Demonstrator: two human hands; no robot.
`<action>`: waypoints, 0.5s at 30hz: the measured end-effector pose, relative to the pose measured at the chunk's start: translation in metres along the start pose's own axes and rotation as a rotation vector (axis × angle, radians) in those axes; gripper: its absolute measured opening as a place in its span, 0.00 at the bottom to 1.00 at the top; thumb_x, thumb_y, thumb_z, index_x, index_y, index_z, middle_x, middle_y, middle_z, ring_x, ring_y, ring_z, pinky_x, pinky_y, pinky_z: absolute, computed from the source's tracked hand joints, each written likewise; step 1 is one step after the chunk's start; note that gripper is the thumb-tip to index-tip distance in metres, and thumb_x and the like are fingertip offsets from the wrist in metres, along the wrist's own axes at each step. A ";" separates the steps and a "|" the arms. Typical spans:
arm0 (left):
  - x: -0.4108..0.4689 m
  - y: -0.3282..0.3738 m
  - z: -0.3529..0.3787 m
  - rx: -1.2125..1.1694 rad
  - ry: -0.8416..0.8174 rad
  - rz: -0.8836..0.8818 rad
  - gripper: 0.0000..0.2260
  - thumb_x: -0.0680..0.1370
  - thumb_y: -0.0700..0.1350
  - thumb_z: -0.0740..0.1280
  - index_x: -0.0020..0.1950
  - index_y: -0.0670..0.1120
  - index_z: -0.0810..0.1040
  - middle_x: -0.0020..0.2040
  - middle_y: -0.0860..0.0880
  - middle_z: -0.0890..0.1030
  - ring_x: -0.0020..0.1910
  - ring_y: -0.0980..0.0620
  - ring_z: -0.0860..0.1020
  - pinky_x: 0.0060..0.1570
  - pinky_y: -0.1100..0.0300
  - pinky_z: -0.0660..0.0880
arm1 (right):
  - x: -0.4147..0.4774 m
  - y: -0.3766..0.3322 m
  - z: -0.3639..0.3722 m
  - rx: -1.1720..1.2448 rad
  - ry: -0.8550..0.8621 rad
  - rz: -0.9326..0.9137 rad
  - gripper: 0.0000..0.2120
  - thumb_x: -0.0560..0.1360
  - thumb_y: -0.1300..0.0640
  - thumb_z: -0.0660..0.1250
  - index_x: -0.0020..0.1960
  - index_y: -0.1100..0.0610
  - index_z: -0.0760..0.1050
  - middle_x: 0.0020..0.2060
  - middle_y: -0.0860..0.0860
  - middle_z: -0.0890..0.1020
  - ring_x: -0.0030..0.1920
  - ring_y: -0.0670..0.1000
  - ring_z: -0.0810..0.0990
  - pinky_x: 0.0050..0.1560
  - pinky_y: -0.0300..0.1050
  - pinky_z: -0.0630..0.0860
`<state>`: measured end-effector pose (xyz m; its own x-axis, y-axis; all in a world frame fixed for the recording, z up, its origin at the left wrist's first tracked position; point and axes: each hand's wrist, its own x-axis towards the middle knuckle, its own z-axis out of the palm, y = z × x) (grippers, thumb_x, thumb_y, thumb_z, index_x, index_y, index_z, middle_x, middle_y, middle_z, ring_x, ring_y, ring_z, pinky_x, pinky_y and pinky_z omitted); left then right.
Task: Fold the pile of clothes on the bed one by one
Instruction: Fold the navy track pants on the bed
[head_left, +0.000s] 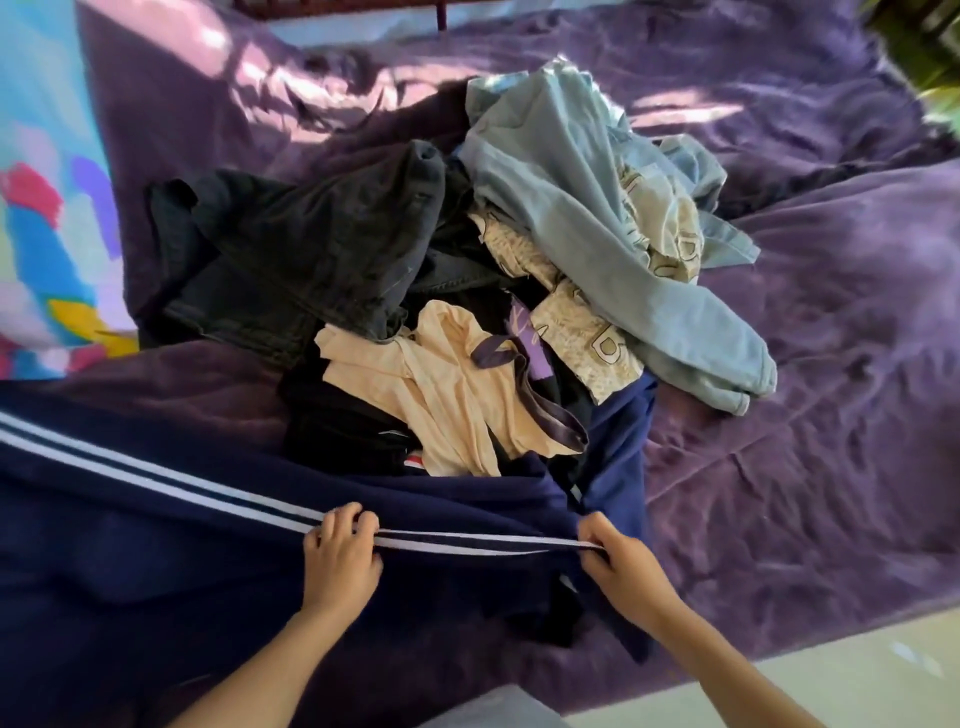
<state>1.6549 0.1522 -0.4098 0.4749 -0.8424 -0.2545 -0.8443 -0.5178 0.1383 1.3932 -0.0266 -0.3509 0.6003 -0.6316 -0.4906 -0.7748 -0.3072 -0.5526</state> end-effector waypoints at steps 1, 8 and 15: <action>0.004 -0.001 -0.003 -0.038 0.053 -0.005 0.27 0.47 0.38 0.82 0.41 0.45 0.76 0.46 0.44 0.81 0.44 0.41 0.80 0.37 0.44 0.76 | 0.003 -0.005 -0.016 0.024 0.007 -0.052 0.24 0.75 0.61 0.63 0.40 0.32 0.59 0.32 0.37 0.74 0.34 0.47 0.68 0.38 0.45 0.67; 0.086 -0.011 -0.088 -0.262 0.572 -0.108 0.07 0.64 0.38 0.69 0.41 0.42 0.83 0.35 0.46 0.82 0.45 0.51 0.69 0.53 0.46 0.66 | 0.065 -0.057 -0.143 -0.056 0.082 -0.246 0.16 0.72 0.59 0.71 0.36 0.42 0.69 0.33 0.46 0.76 0.36 0.45 0.75 0.41 0.41 0.70; 0.156 0.008 -0.153 -0.293 0.299 -0.363 0.26 0.76 0.46 0.67 0.72 0.45 0.64 0.72 0.41 0.64 0.70 0.38 0.61 0.63 0.42 0.62 | 0.165 -0.078 -0.181 -0.425 0.525 0.052 0.27 0.72 0.58 0.66 0.70 0.53 0.65 0.67 0.59 0.67 0.68 0.61 0.62 0.65 0.55 0.61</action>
<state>1.7603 -0.0063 -0.3022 0.8085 -0.5856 -0.0582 -0.5291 -0.7667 0.3636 1.5165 -0.2353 -0.2670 0.4676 -0.8820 -0.0579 -0.8750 -0.4526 -0.1719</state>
